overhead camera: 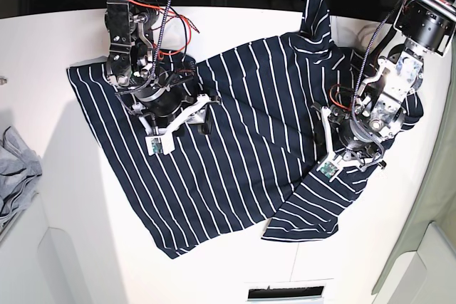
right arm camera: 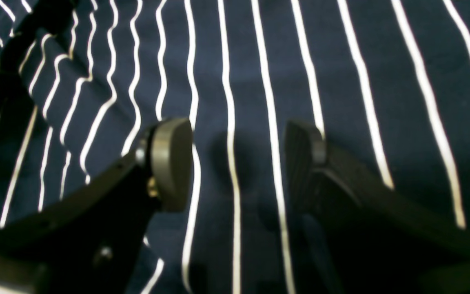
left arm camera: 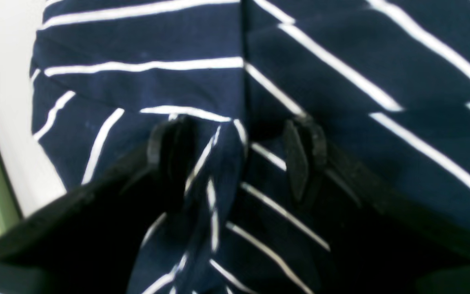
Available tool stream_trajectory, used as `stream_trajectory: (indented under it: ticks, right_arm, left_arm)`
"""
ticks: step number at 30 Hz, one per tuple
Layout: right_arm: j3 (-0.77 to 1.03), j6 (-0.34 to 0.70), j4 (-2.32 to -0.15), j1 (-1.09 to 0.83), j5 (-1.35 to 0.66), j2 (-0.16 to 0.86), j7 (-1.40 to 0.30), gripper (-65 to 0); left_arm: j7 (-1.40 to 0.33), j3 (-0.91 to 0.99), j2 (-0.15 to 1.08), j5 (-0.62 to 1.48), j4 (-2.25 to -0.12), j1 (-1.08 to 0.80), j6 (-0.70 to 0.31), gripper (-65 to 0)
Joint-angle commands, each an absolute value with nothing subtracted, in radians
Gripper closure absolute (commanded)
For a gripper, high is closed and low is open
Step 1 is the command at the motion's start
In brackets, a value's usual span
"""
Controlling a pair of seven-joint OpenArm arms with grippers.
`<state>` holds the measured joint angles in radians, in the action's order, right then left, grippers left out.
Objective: Layout the t-shirt on the table in an organized manner, then fold the t-shirt properly
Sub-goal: 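Grasp the shirt fabric near the sleeve with the left gripper, then pull the shirt outward with both grippers to smooth it flat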
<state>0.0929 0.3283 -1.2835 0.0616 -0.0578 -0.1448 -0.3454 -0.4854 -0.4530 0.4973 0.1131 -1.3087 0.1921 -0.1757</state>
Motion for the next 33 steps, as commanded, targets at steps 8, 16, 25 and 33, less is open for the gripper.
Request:
stream_trajectory:
  ticks: [8, 16, 25, 33]
  right_arm:
    - [0.089, 0.336, -1.299, 0.076, -0.067, -0.15, -0.321, -34.9]
    - [0.089, 0.336, -1.299, 0.074, -0.067, -0.15, -0.321, -34.9]
    - [0.089, 0.336, -1.299, 0.074, -0.067, -0.15, -0.318, -34.9]
    - [0.089, 0.336, -1.299, 0.068, -0.007, -0.137, -0.339, -34.9]
  left_arm:
    - [-0.479, -0.445, 0.546, 0.099, -1.321, 0.271, -0.138, -28.5]
    - [-0.479, -0.445, 0.546, 0.099, -1.321, 0.271, -0.176, -11.8]
    - [-0.459, -0.445, 0.566, 0.1, -1.321, 0.277, -0.187, 0.0]
    - [-0.435, -0.445, 0.71, 0.116, -1.31, 0.409, -0.112, 0.0]
